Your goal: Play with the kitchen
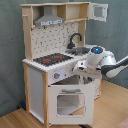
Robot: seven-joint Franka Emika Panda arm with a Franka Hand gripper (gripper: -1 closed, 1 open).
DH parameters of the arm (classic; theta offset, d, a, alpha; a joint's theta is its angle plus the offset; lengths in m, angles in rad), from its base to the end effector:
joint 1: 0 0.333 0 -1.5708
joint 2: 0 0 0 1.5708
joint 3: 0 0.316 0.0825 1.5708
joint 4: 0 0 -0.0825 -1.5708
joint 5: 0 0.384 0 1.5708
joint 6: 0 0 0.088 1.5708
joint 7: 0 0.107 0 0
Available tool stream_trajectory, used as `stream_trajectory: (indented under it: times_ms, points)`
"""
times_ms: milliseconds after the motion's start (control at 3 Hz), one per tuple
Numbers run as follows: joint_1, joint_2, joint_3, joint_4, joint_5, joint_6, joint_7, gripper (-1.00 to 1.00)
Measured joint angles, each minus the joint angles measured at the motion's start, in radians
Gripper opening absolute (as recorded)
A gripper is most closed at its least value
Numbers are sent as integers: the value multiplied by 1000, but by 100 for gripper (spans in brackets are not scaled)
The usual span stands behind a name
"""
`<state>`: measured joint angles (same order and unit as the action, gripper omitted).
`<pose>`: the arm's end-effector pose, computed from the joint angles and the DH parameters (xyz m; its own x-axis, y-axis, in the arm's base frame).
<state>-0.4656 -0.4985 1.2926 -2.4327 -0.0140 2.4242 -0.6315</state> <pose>0.3247 0.3557 0.3704 0.1455 0.9727 -0.1809 0.8922 -0.0500 0.4488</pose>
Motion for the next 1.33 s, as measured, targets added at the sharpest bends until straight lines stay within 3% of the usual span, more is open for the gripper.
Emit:
stream_trajectory:
  times_ms: [333, 667, 1000, 1333]
  points:
    - [-15, 28, 1, -1, 0, 26, -17, 100]
    - [-19, 38, 1, -1, 0, 34, -22, -100]
    - [-32, 78, 2, -1, -1, 59, -45, -100]
    - [-41, 170, 14, -1, -2, 91, -81, -100]
